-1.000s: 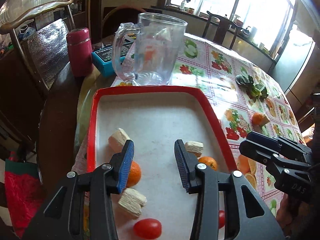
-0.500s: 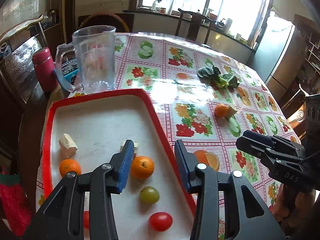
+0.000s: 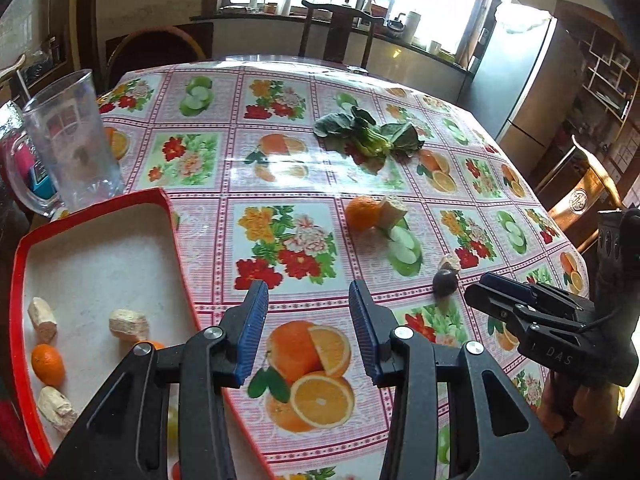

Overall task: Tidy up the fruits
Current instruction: 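Move both open tools back toward the orange and dark plum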

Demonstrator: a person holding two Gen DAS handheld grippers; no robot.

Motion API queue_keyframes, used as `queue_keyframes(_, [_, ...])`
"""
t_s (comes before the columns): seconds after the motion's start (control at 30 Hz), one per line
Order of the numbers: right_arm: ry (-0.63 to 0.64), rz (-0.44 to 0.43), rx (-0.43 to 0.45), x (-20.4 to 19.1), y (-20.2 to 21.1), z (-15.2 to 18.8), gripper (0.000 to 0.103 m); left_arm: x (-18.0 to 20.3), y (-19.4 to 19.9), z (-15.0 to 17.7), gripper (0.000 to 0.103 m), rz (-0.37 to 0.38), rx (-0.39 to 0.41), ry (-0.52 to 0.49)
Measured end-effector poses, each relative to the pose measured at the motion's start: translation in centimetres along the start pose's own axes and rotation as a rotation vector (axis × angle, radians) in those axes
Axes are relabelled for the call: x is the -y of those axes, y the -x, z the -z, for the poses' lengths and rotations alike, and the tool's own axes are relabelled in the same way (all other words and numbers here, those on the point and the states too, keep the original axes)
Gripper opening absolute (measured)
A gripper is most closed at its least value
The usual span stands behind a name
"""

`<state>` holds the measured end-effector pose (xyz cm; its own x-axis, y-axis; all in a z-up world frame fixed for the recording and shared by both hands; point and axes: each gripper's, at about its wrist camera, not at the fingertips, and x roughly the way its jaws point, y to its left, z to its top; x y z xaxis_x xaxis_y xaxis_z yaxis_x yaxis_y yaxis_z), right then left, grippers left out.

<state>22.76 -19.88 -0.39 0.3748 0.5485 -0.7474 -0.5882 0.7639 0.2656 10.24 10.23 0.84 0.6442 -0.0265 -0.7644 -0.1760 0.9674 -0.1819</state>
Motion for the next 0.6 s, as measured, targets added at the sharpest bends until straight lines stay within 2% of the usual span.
queue_keyframes(0.33, [-0.013,0.017,-0.026,2.1,-1.7,0.3,0.042,3.1,-5.5,-1.2,0.040,0.005,-0.068,-0.051])
queue_keyframes(0.6, [0.022,-0.007,-0.062,0.8,-3.7,0.7,0.039,3.8,-9.3,-2.9,0.040,0.003,-0.098,-0.063])
